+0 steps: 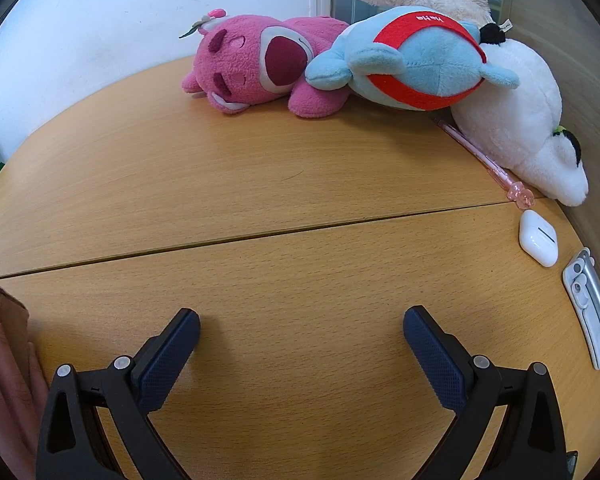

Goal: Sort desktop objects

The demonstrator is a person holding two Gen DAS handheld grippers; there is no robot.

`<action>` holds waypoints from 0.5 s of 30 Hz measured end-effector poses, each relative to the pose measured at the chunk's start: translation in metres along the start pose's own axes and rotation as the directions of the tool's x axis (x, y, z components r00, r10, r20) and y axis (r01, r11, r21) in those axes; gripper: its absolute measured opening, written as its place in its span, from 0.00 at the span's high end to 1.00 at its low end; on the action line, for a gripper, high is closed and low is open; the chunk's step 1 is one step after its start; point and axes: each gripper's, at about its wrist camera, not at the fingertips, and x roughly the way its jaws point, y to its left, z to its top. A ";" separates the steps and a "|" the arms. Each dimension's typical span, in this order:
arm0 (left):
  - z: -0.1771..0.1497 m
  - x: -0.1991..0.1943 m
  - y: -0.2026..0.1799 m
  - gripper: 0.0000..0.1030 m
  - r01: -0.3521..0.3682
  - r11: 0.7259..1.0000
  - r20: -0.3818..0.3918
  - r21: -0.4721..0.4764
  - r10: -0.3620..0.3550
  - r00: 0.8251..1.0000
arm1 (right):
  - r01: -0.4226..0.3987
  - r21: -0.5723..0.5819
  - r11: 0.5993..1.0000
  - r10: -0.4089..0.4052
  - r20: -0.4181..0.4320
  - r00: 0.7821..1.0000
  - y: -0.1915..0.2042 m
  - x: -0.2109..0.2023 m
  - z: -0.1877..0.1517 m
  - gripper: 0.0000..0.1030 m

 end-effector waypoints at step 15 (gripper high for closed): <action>0.000 0.000 0.000 0.00 0.000 1.000 0.000 0.000 0.000 1.000 | 0.000 -0.001 1.000 0.000 0.000 1.000 0.001 0.000 -0.001 0.00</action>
